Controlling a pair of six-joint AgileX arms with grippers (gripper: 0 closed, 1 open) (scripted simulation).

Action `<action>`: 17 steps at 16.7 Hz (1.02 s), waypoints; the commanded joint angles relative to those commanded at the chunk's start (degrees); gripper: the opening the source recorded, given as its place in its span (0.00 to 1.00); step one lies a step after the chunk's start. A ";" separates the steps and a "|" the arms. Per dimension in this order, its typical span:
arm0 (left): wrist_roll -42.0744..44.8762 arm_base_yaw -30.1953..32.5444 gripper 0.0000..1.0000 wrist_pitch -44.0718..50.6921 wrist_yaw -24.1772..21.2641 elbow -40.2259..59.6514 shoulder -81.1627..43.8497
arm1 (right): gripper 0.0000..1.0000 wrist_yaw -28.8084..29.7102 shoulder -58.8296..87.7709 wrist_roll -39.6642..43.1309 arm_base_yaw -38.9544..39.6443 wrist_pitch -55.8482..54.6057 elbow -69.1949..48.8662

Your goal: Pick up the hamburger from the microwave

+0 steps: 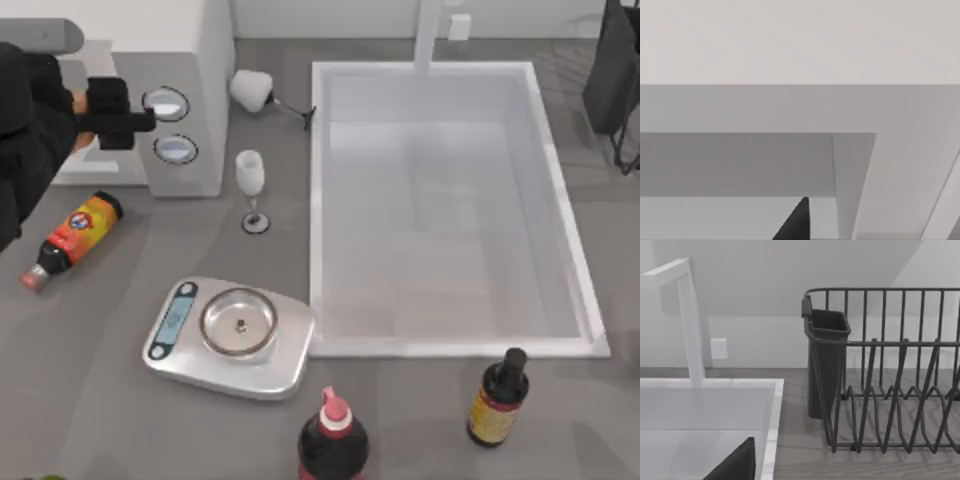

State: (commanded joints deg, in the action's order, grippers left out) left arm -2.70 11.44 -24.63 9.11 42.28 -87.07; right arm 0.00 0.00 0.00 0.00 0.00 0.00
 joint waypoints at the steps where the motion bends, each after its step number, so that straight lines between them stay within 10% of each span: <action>1: 0.12 -0.31 0.00 -0.03 0.00 0.02 -0.44 | 1.00 0.00 0.00 0.00 0.00 0.00 0.00; 17: -0.03 -0.01 0.00 -40.33 -0.85 -9.31 -30.00 | 1.00 0.00 0.00 0.00 0.00 0.00 0.00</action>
State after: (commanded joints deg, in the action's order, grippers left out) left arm -2.73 11.43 -64.97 8.27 32.98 -117.08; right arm 0.00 0.00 0.00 0.00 0.00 0.00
